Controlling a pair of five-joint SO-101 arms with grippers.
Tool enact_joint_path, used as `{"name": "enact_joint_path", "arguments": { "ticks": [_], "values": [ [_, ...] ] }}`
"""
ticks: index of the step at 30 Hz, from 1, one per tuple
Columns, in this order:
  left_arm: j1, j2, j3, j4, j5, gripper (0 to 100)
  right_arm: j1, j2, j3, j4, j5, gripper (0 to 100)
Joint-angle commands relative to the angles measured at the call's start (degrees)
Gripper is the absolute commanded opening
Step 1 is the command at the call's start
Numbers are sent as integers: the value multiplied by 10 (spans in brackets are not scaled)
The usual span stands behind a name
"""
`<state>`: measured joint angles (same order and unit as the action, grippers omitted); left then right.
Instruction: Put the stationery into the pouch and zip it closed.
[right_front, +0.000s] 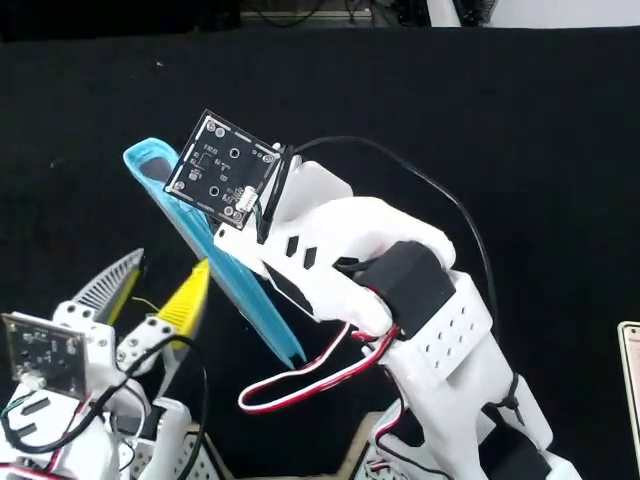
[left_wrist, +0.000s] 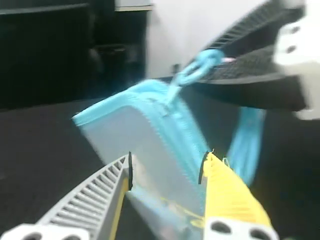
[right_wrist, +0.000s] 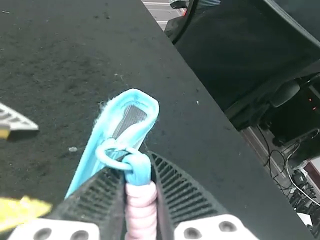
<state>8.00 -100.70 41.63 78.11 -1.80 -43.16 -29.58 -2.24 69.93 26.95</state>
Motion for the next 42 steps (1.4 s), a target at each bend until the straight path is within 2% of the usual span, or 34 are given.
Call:
{"name": "enact_joint_path", "arguments": {
  "ticks": [1, 8, 11, 20, 29, 42],
  "values": [
    [27, 9, -8, -43, 10, 237, -3, -22, -4, -13, 3, 11],
    [25, 7, 76, -130, 6, 237, -2, -22, -4, -13, 3, 11],
    [-3, 4, 105, -142, 5, 237, -1, -22, -4, -13, 3, 11],
    [-73, 4, 113, -135, 5, 237, -2, -22, -4, -16, 3, 11],
    [-67, 4, 22, -70, 6, 236, -2, -22, -4, -14, -1, 11],
    [-66, 4, -12, -68, 11, 236, -2, -22, -3, -14, -1, 11]
  ]
}}
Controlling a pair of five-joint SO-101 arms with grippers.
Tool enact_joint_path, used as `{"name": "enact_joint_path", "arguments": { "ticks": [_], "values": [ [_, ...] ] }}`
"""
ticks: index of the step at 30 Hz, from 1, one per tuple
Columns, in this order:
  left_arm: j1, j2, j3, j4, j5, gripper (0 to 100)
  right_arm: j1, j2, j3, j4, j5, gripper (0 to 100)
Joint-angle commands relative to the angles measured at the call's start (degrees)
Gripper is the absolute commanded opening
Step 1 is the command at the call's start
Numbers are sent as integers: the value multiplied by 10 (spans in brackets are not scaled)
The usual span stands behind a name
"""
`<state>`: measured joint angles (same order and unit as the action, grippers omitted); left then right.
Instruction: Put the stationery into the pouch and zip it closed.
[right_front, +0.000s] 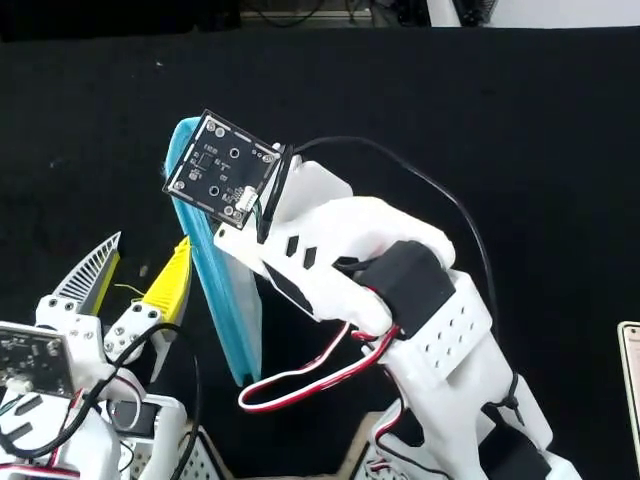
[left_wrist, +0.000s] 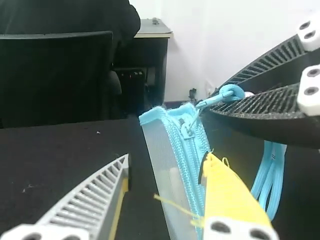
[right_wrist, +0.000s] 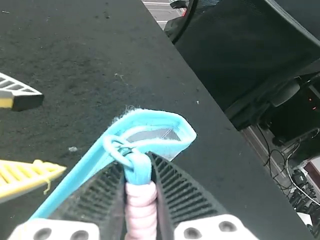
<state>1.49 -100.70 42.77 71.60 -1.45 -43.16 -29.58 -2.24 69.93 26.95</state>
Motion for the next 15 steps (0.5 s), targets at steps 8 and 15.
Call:
{"name": "enact_joint_path", "arguments": {
  "ticks": [8, 15],
  "values": [
    [24, 4, 12, -24, 43, 236, -2, -22, -3, -17, 3, 11],
    [78, 5, 51, -64, 42, 236, -2, -22, -3, -13, 3, 11]
  ]
}}
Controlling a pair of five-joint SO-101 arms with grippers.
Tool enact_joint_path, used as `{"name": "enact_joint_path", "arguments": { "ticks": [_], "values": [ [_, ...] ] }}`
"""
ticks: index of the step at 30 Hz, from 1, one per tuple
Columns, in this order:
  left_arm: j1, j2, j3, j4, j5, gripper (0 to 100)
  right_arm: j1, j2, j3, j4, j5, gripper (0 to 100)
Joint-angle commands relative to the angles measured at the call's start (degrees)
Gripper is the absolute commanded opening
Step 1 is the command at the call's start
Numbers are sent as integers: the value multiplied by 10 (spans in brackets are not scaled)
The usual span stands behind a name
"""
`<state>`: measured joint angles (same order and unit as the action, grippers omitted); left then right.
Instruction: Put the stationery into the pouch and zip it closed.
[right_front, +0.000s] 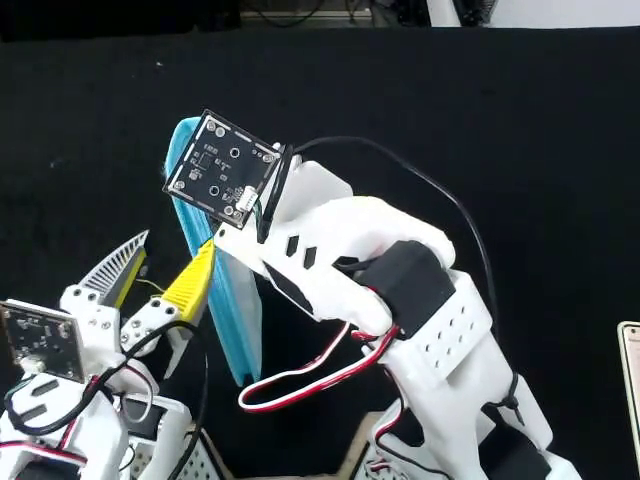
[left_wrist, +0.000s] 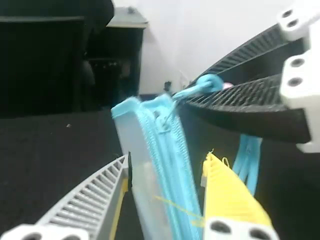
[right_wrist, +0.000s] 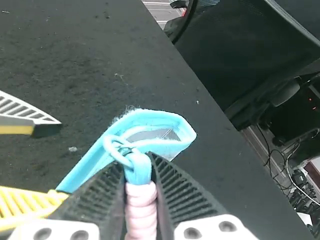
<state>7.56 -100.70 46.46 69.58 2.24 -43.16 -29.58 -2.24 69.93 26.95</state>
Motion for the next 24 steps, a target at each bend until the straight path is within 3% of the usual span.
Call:
{"name": "enact_joint_path", "arguments": {
  "ticks": [1, 9, 16, 23, 24],
  "values": [
    [17, 5, 29, -55, 5, 236, -2, -22, -3, -13, 3, 11],
    [13, 4, 145, -142, -36, 236, -1, -22, -3, -13, 3, 11],
    [18, 4, 159, -149, -84, 228, 30, -22, 36, -17, 3, 11],
    [17, 4, 160, -149, -149, 21, 48, -32, 51, -15, -1, 11],
    [15, 4, 159, -149, -153, 33, 48, -39, 51, -15, -1, 11]
  ]
}}
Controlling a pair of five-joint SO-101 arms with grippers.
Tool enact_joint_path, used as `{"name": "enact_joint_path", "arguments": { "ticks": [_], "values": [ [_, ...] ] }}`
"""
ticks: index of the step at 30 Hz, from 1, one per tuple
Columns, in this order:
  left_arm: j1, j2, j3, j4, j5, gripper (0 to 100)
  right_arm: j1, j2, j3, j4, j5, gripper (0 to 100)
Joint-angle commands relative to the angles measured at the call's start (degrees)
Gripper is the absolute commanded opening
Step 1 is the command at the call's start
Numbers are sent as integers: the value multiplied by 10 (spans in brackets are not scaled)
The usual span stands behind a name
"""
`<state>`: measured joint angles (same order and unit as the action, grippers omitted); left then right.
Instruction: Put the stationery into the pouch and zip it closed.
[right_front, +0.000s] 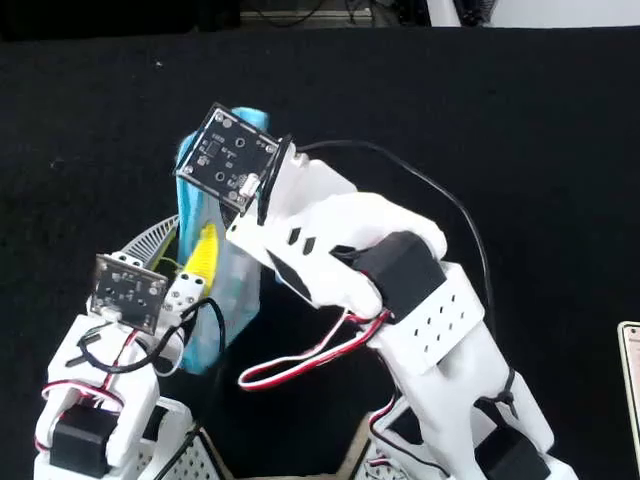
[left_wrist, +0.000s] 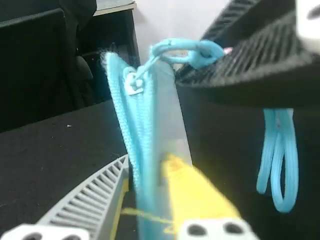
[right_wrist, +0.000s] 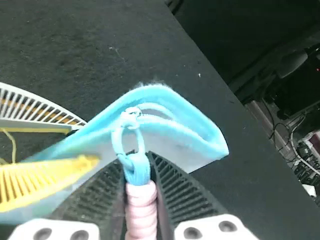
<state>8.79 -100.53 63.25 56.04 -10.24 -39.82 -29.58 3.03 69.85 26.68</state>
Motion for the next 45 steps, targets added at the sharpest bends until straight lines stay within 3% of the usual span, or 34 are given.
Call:
{"name": "enact_joint_path", "arguments": {
  "ticks": [1, 7, 13, 19, 25, 29, 35, 45],
  "values": [
    [0, 2, -11, -14, -27, 46, 15, -48, -1, -14, 1, 11],
    [3, -43, -36, -45, -27, 29, 18, -119, 2, -17, -62, 11],
    [6, -35, -30, -98, -27, 29, 19, -173, 82, -31, -67, 11],
    [6, -37, 55, -95, -27, 29, 74, -235, 284, -181, -67, 11],
    [6, -37, 127, -99, -27, 29, 80, -345, 445, -287, -67, 11],
    [7, -37, 146, -99, -23, 29, 80, -397, 504, -289, -77, 11],
    [6, -37, 149, -92, -23, 29, 80, -407, 519, -258, -169, 11],
    [70, -37, 145, -29, -23, 29, 80, -421, 548, -255, -176, 11]
  ]
}}
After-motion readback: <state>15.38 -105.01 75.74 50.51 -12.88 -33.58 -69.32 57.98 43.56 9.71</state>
